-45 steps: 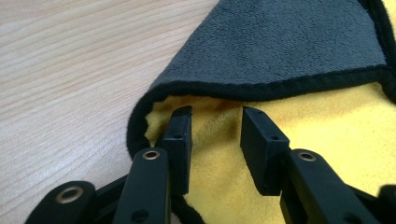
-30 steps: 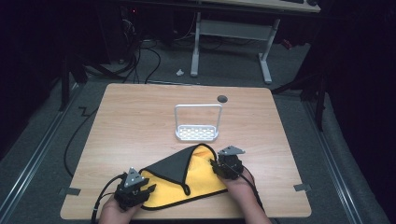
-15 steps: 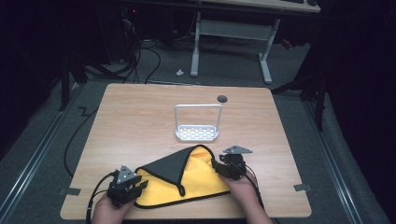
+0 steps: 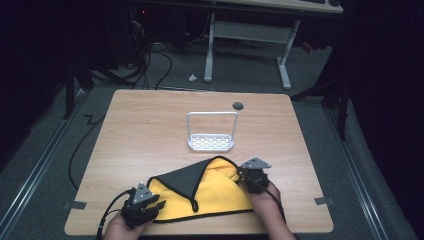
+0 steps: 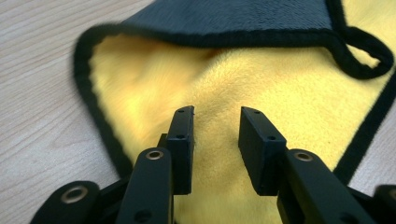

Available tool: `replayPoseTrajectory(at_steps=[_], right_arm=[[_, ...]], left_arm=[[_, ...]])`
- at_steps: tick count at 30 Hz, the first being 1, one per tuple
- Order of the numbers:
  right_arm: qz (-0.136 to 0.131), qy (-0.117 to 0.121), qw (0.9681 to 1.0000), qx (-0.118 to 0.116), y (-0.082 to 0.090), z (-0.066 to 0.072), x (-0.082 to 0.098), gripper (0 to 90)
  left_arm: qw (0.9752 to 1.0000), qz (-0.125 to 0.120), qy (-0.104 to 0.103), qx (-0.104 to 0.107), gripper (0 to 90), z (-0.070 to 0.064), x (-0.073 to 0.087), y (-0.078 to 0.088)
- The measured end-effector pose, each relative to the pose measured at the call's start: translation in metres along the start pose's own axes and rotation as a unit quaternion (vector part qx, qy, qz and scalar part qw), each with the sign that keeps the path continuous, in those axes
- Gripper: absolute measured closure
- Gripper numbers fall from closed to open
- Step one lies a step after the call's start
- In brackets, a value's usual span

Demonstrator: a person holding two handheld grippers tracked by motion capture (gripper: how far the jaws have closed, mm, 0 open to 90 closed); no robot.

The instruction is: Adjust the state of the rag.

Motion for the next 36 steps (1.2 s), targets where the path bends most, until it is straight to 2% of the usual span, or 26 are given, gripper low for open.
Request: replayPoseTrajectory(at_steps=[2,4,5,7,8,9,11,12,15,18,19,20,21,22,23,24,26,30,32,33,34,36], right_arm=[[-0.007,-0.016,0.9997,0.018,0.006,-0.021,-0.001,86.2],[-0.012,-0.021,0.9992,0.030,0.008,-0.033,-0.004,86.2],[-0.015,-0.026,0.9990,0.034,0.008,-0.039,-0.007,87.0],[-0.022,-0.031,0.9979,0.052,0.009,-0.044,-0.012,80.2],[-0.026,-0.036,0.9979,0.046,0.011,-0.046,-0.014,79.2],[-0.028,-0.036,0.9981,0.042,0.012,-0.045,-0.015,78.0],[-0.030,-0.028,0.9988,0.025,0.018,-0.036,-0.010,74.7],[-0.028,-0.021,0.9992,0.017,0.020,-0.030,-0.006,70.4],[-0.033,-0.033,0.9988,-0.017,0.024,-0.019,0.010,56.7],[-0.015,-0.036,0.9989,-0.024,0.017,-0.013,0.021,48.7],[-0.008,-0.033,0.9992,-0.022,0.011,-0.012,0.022,49.4],[0.001,-0.030,0.9992,-0.028,0.007,-0.012,0.023,54.4],[0.009,-0.027,0.9988,-0.039,0.002,-0.010,0.022,68.6],[0.005,-0.011,0.9994,-0.032,0.000,-0.007,0.022,81.3],[0.003,0.001,0.9997,-0.023,0.001,-0.006,0.020,83.6],[0.000,0.004,0.9999,-0.017,0.003,-0.006,0.018,84.8],[-0.023,0.006,0.9997,0.003,0.015,-0.013,0.008,85.3],[-0.069,0.009,0.9966,0.042,0.050,-0.032,-0.027,84.5],[-0.077,0.012,0.9959,0.046,0.060,-0.037,-0.043,80.9],[-0.081,0.013,0.9952,0.054,0.063,-0.040,-0.053,75.3],[-0.081,0.011,0.9946,0.063,0.063,-0.042,-0.057,72.8],[-0.074,0.004,0.9954,0.061,0.061,-0.044,-0.060,71.3]], left_arm=[[1.0000,0.002,-0.003,0.000,66.5,0.001,0.000,0.000],[1.0000,-0.001,-0.001,0.000,67.2,0.003,0.000,0.000],[1.0000,-0.001,0.000,0.000,67.3,0.003,0.000,0.000],[0.9998,-0.002,0.000,-0.017,67.2,0.006,0.000,0.000],[0.9998,-0.003,0.003,-0.020,67.2,0.008,0.000,0.000],[0.9996,-0.002,0.009,-0.026,67.1,0.010,0.000,0.001],[0.9981,0.010,-0.010,-0.060,64.9,0.006,-0.002,0.002],[0.9976,0.013,-0.018,-0.065,64.2,0.003,-0.003,0.002],[0.9992,-0.005,-0.015,-0.036,63.7,-0.004,-0.005,0.007],[0.9992,-0.001,-0.024,-0.031,63.5,-0.009,-0.005,0.004],[0.9993,0.003,-0.023,-0.029,63.3,-0.009,-0.005,0.002],[0.9994,0.011,-0.021,-0.025,63.2,-0.009,-0.003,-0.001],[0.9995,0.006,-0.021,-0.025,63.1,-0.008,-0.002,-0.002],[0.9996,0.007,-0.018,-0.021,63.4,-0.007,-0.002,-0.001],[0.9996,0.007,-0.017,-0.021,63.7,-0.007,-0.002,-0.001],[0.9996,0.006,-0.017,-0.021,63.9,-0.007,-0.002,-0.001],[0.9995,0.005,-0.019,-0.024,63.9,-0.007,-0.002,-0.002],[0.9995,0.003,-0.021,-0.025,64.1,-0.008,-0.004,-0.004],[0.9995,0.002,-0.022,-0.024,64.3,-0.008,-0.004,-0.004],[0.9995,0.002,-0.022,-0.024,64.4,-0.008,-0.004,-0.004],[0.9995,0.002,-0.021,-0.023,64.4,-0.007,-0.004,-0.004],[0.9996,0.004,-0.018,-0.022,64.3,-0.006,-0.004,-0.003]])
Point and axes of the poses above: each handheld gripper's, and its own axes: y roughly backward along the jaws, x roughly out of its underside, z roughly to its left, the point moved 1 cm from there along -y, roughly forward along the jaws, and after that the axes turned 7 degrees about z, right-handed, at the moved point
